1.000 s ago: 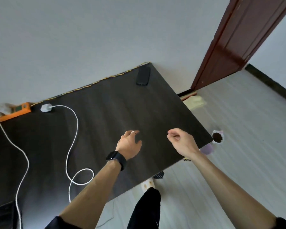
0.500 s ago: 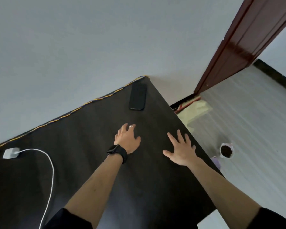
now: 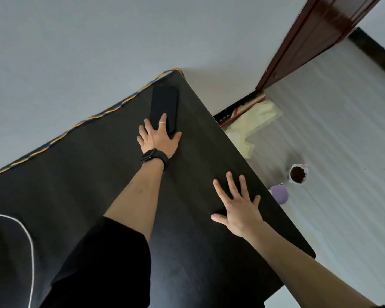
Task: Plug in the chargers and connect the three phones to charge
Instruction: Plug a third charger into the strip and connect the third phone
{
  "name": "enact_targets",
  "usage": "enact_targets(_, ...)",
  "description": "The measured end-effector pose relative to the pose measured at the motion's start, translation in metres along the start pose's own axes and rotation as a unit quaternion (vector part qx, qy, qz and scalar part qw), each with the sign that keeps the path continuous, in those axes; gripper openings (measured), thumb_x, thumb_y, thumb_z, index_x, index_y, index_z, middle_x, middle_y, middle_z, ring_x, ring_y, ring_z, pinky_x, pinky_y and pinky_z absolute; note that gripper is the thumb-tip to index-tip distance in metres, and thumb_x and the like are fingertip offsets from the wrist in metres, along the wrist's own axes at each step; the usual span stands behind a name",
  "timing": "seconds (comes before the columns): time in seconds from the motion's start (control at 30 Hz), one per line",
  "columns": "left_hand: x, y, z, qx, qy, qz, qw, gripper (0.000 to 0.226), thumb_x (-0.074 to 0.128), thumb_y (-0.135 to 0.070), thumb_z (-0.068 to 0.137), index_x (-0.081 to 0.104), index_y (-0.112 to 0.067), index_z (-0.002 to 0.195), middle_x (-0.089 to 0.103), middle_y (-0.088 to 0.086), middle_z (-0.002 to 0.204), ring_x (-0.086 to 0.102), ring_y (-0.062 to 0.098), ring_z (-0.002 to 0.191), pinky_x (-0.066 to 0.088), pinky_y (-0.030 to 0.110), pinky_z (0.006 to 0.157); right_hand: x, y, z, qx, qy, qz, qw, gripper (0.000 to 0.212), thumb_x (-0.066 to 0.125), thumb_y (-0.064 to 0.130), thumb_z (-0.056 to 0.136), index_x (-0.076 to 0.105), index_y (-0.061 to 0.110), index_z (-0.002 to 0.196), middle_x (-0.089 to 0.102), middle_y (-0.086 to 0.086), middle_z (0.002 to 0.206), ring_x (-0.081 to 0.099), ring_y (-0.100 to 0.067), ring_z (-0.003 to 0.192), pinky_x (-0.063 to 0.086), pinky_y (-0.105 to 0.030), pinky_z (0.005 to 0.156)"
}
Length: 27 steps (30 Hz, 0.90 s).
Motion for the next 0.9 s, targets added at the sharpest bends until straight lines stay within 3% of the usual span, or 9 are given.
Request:
enact_targets(0.2,0.012,-0.016,-0.009,-0.010,-0.029,-0.010,0.999,0.060,0.057,-0.048,0.093,0.038,-0.029,0.147,0.036,0.023,0.146,0.035,0.044,0.130,0.037,0.050,0.107,0.007,-0.009,-0.002,0.012,0.008,-0.004,1.000,0.102,0.055,0.068,0.087,-0.023,0.049,0.149,-0.039,0.005,0.159,-0.033,-0.033,0.146,0.010,-0.077,0.111)
enact_targets(0.37,-0.001,-0.003,-0.068,-0.029,0.006,-0.207,0.978,0.057,0.066,-0.056,0.078,0.057,-0.041,0.133,0.061,0.003,0.128,0.055,0.029,0.119,0.047,0.042,0.104,0.007,-0.011,-0.004,0.017,0.008,-0.001,1.000,0.102,0.055,0.070,0.085,-0.022,0.050,0.149,-0.036,0.006,0.161,-0.031,-0.032,0.148,0.010,-0.076,0.111)
enact_targets(0.43,-0.008,0.006,-0.098,-0.098,0.054,-0.399,0.910,0.051,0.071,-0.053,0.073,0.068,-0.039,0.122,0.071,-0.006,0.105,0.066,0.020,0.107,0.054,0.036,0.094,0.002,-0.009,-0.006,0.020,0.015,0.002,1.000,0.103,0.056,0.071,0.084,-0.022,0.052,0.148,-0.034,0.007,0.161,-0.029,-0.032,0.148,0.011,-0.075,0.111)
enact_targets(0.53,-0.009,0.023,-0.153,-0.230,0.212,-0.604,0.733,0.063,0.071,-0.058,0.060,0.071,-0.026,0.115,0.078,-0.003,0.100,0.071,0.017,0.092,0.050,0.035,0.076,-0.016,-0.004,-0.007,0.025,0.041,0.012,0.999,0.098,0.057,0.066,0.087,-0.014,0.050,0.152,-0.031,0.007,0.162,-0.025,-0.032,0.150,0.014,-0.072,0.114)
enact_targets(0.63,-0.001,0.044,-0.203,-0.212,0.324,-0.650,0.654,0.068,0.067,-0.061,0.062,0.067,-0.026,0.121,0.074,0.001,0.118,0.068,0.016,0.107,0.044,0.038,0.090,-0.043,0.003,-0.012,0.046,0.087,0.094,0.991,0.083,0.053,0.065,0.090,0.015,0.037,0.158,-0.006,-0.002,0.169,-0.002,-0.035,0.154,0.019,-0.054,0.122)
enact_targets(0.7,-0.001,0.057,-0.233,-0.196,0.349,-0.678,0.617,0.064,0.065,-0.060,0.066,0.067,-0.028,0.121,0.071,0.004,0.125,0.066,0.018,0.111,0.041,0.039,0.097,-0.058,0.013,-0.025,0.073,0.100,0.228,0.966,0.074,0.052,0.068,0.089,0.037,0.030,0.152,0.029,-0.002,0.162,0.034,-0.030,0.146,0.036,-0.045,0.111)
enact_targets(0.73,-0.002,0.064,-0.248,-0.188,0.354,-0.687,0.606,0.061,0.063,-0.059,0.069,0.067,-0.027,0.121,0.070,0.006,0.126,0.065,0.019,0.110,0.040,0.039,0.097,-0.061,0.021,-0.035,0.079,0.096,0.308,0.943,0.071,0.053,0.068,0.089,0.044,0.029,0.147,0.044,-0.001,0.154,0.050,-0.025,0.133,0.044,-0.043,0.102)
enact_targets(0.8,-0.007,0.075,-0.276,-0.183,0.358,-0.684,0.608,0.057,0.060,-0.055,0.074,0.065,-0.025,0.123,0.070,0.007,0.126,0.065,0.020,0.107,0.038,0.038,0.096,-0.065,0.037,-0.058,0.070,0.072,0.437,0.894,0.067,0.054,0.067,0.089,0.049,0.025,0.142,0.060,-0.001,0.138,0.065,-0.015,0.108,0.054,-0.039,0.092)
enact_targets(0.9,-0.017,0.090,-0.314,-0.165,0.334,-0.643,0.669,0.064,0.065,-0.053,0.067,0.062,-0.028,0.126,0.073,0.004,0.119,0.068,0.019,0.103,0.040,0.036,0.093,-0.062,0.060,-0.094,0.049,0.064,0.557,0.827,0.069,0.055,0.067,0.088,0.047,0.025,0.143,0.070,-0.001,0.120,0.075,-0.017,0.095,0.062,-0.037,0.079)
Point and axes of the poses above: each hand's wrist, its own z-axis towards the middle knuckle, its own x-axis out of the palm, y = z × x, the point moved 4 cm from there along z, towards the middle knuckle
